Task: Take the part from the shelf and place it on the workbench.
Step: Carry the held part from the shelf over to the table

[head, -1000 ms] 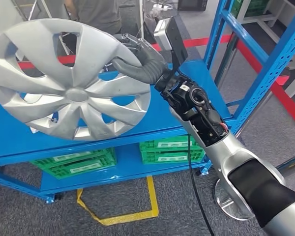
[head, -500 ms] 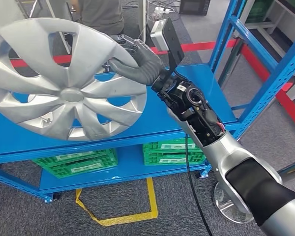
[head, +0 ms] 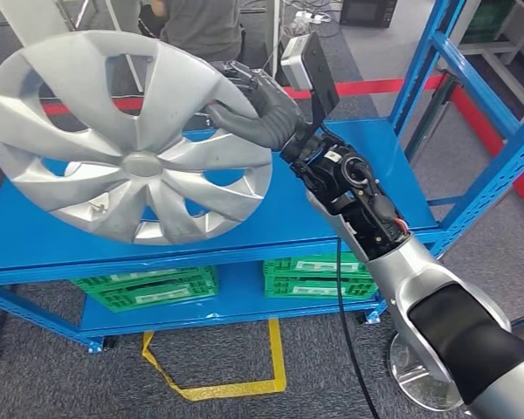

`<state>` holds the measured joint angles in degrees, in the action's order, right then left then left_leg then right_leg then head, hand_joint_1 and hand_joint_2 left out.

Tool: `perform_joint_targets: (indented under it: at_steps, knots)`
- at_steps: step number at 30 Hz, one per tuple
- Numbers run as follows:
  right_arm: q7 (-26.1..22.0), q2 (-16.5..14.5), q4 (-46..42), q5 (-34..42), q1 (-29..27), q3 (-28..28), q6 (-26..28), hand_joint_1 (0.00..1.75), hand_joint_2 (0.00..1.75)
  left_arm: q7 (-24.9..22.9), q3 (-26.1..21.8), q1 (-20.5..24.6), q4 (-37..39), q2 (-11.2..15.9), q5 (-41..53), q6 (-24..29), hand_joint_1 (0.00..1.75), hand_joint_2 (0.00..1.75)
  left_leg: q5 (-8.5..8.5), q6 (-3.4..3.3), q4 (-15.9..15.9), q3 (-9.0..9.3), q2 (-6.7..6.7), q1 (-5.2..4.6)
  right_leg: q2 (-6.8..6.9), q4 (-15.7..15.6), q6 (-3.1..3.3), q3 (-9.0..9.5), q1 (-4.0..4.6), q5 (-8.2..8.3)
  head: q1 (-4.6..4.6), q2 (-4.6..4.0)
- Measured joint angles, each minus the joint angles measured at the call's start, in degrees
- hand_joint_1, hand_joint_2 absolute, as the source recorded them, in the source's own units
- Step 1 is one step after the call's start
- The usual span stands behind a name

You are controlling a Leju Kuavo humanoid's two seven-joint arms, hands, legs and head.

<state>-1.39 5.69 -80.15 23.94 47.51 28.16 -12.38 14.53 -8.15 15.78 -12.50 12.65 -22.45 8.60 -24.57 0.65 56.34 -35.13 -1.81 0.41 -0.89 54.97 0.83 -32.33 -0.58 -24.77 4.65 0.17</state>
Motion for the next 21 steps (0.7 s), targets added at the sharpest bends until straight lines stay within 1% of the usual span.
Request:
perform_joint_targets:
  at_steps: [1, 2, 3, 4, 5, 6, 7, 8, 9, 10, 11, 12, 13, 14, 15, 16, 17, 18, 19, 20, 21]
  knots:
    - [-0.1, 0.0, 0.0, -0.1, 0.0, 0.0, 0.0, 1.75, 1.75, 0.0, 0.0, 0.1, 0.0, 0.1, 0.0, 0.0, 0.00, 1.75, -1.28, 0.38, 2.3, -1.09, 0.32, 0.05, 0.21, -0.3, 0.24, 0.23, -0.21, 0.15, -0.11, 0.00]
    - [-0.2, 0.0, 0.0, -0.2, 0.0, 0.0, 0.0, 1.75, 1.75, 0.0, 0.0, 0.1, 0.0, 0.1, 0.0, 0.1, 0.00, 1.75, -2.88, 0.73, 5.6, -2.70, 0.72, 0.21, 0.42, -0.5, 0.38, 0.32, -0.22, 0.20, -0.25, 0.00]
    - [-0.3, 0.0, 0.0, -0.2, 0.0, 0.0, 0.0, 1.75, 1.75, 0.0, 0.0, 0.1, 0.0, 0.2, 0.0, 0.1, 0.00, 1.75, -4.49, 1.06, 9.6, -4.81, 0.96, 0.37, 0.63, -0.5, 0.46, 0.33, -0.26, 0.20, -0.43, 0.00]
    - [-0.4, 0.0, 0.1, -0.3, -0.1, 0.0, 0.0, 1.75, 1.75, 0.0, 0.0, 0.1, 0.0, 0.2, 0.0, 0.1, 0.00, 1.75, -5.54, 1.31, 13.2, -6.76, 1.11, 0.52, 0.89, -0.5, 0.48, 0.34, -0.29, 0.15, -0.47, 0.00]
    - [-0.4, 0.0, 0.2, -0.3, -0.2, 0.0, -0.1, 1.75, 1.75, 0.0, 0.0, 0.1, 0.0, 0.1, 0.0, 0.1, 0.00, 1.75, -5.60, 1.49, 15.0, -7.94, 1.26, 0.66, 1.15, -0.5, 0.43, 0.37, -0.32, 0.09, -0.50, 0.00]
    - [-0.4, 0.0, 0.3, -0.4, -0.3, 0.0, -0.1, 1.75, 1.75, 0.0, 0.0, 0.0, 0.0, 0.1, 0.0, 0.2, 0.00, 1.75, -4.61, 1.64, 14.7, -8.11, 1.43, 0.79, 1.44, -0.4, 0.34, 0.42, -0.39, -0.02, -0.53, 0.00]
    - [-0.4, 0.0, 0.4, -0.5, -0.4, 0.0, -0.2, 1.75, 1.75, 0.0, 0.0, 0.0, 0.0, 0.1, 0.0, 0.2, 0.00, 1.75, -2.72, 1.76, 12.0, -7.02, 1.72, 0.90, 1.73, -0.3, 0.17, 0.50, -0.49, -0.18, -0.53, 0.00]
    - [-0.4, 0.0, 0.4, -0.5, -0.4, 0.0, -0.2, 1.75, 1.75, 0.0, 0.0, 0.1, 0.0, 0.2, -0.1, 0.2, 0.00, 1.75, -0.52, 1.87, 7.8, -5.12, 2.44, 0.99, 1.98, -0.1, -0.11, 0.58, -0.53, -0.41, -0.57, 0.00]
    - [-0.5, 0.0, 0.5, -0.5, -0.4, 0.0, -0.3, 1.75, 1.75, 0.0, 0.0, 0.1, 0.0, 0.2, -0.1, 0.3, 0.00, 1.75, 1.03, 1.90, 3.8, -3.25, 3.17, 0.87, 2.21, 0.1, -0.48, 0.61, -0.42, -0.68, -0.70, 0.00]
    - [-0.6, 0.0, 0.5, -0.5, -0.3, 0.0, -0.4, 1.75, 1.75, 0.0, 0.0, 0.2, 0.0, 0.2, -0.3, 0.4, 0.00, 1.75, 1.96, 1.64, 1.0, -1.91, 3.66, 0.80, 2.42, 0.3, -0.85, 0.63, -0.27, -0.94, -0.74, 0.00]
    - [-0.7, 0.0, 0.5, -0.5, -0.2, 0.0, -0.5, 1.75, 1.75, 0.1, 0.0, 0.3, 0.0, 0.2, -0.4, 0.5, 0.00, 1.75, 2.16, 1.27, -0.5, -1.25, 3.90, 0.70, 2.67, 0.4, -1.19, 0.69, -0.05, -1.17, -0.65, 0.00]
    - [-0.8, 0.0, 0.6, -0.5, -0.1, 0.0, -0.6, 1.75, 1.75, 0.1, 0.0, 0.3, 0.0, 0.2, -0.5, 0.6, 0.00, 1.75, 1.92, 0.76, -0.7, -1.17, 3.54, 0.55, 2.98, 0.4, -1.47, 0.82, 0.08, -1.34, -0.54, 0.01]
    - [-0.9, 0.0, 0.6, -0.5, 0.0, 0.0, -0.6, 1.75, 1.75, 0.1, 0.0, 0.3, 0.0, 0.1, -0.6, 0.6, 0.00, 1.75, 1.89, 0.19, -0.7, -1.19, 3.02, 0.60, 3.34, 0.3, -1.74, 1.02, 0.06, -1.50, -0.33, 0.01]
    - [-1.0, 0.0, 0.7, -0.5, 0.0, 0.0, -0.7, 1.75, 1.75, 0.1, 0.0, 0.2, 0.0, 0.0, -0.7, 0.6, 0.00, 1.75, 1.84, -0.23, -0.7, -1.11, 2.64, 0.62, 3.39, 0.4, -2.05, 1.08, -0.05, -1.86, -0.17, 0.01]
    - [-1.0, 0.0, 0.8, -0.5, 0.0, 0.0, -0.7, 1.75, 1.75, 0.1, 0.0, 0.2, 0.0, 0.1, -0.7, 0.7, 0.00, 1.75, 1.83, -0.64, -0.7, -0.99, 2.25, 0.63, 3.13, 1.4, -2.30, 0.79, -0.19, -2.70, -0.09, 0.01]
    - [-1.0, 0.0, 0.8, -0.5, 0.0, 0.0, -0.7, 1.75, 1.75, 0.1, 0.0, 0.2, 0.0, 0.1, -0.8, 0.7, 0.00, 1.75, 1.84, -1.00, -0.8, -0.87, 1.88, 0.66, 2.66, 3.5, -2.48, -0.10, -0.29, -4.08, 0.06, 0.00]
    - [-1.1, 0.0, 0.9, -0.5, 0.0, 0.0, -0.7, 1.75, 1.75, 0.1, 0.0, 0.2, 0.0, 0.1, -0.8, 0.7, 0.00, 1.75, 1.83, -1.29, -0.8, -0.78, 1.50, 0.62, 2.04, 7.1, -2.55, -1.71, -0.33, -5.96, 0.25, 0.00]
    - [-1.1, 0.0, 0.9, -0.5, 0.0, 0.0, -0.7, 1.75, 1.75, 0.1, 0.0, 0.2, 0.0, 0.1, -0.8, 0.7, 0.00, 1.75, 1.80, -1.49, -0.8, -0.75, 1.03, 0.50, 1.62, 11.6, -2.49, -3.76, -0.29, -7.97, 0.41, 0.01]
    - [-1.1, 0.0, 1.1, -0.5, 0.0, 0.0, -0.7, 1.75, 1.75, 0.1, 0.0, 0.2, 0.0, 0.1, -0.8, 0.7, 0.00, 1.75, 1.77, -1.62, -0.8, -0.73, 0.52, 0.35, 1.41, 15.8, -2.37, -5.76, -0.20, -9.45, 0.52, 0.01]
    - [-1.2, 0.0, 1.2, -0.5, -0.1, 0.0, -0.7, 1.75, 1.75, 0.1, 0.0, 0.2, 0.0, 0.0, -0.8, 0.7, 0.00, 1.75, 1.75, -1.68, -0.8, -0.68, -0.05, 0.19, 1.26, 18.4, -2.17, -7.16, -0.06, -10.01, 0.60, 0.01]
    - [-1.2, 0.0, 1.3, -0.5, -0.1, 0.0, -0.7, 1.75, 1.75, 0.1, 0.0, 0.2, 0.0, 0.0, -0.9, 0.7, 0.00, 1.75, 1.74, -1.70, -0.7, -0.59, -0.70, 0.05, 1.12, 18.6, -1.87, -7.46, 0.08, -9.33, 0.66, 0.01]
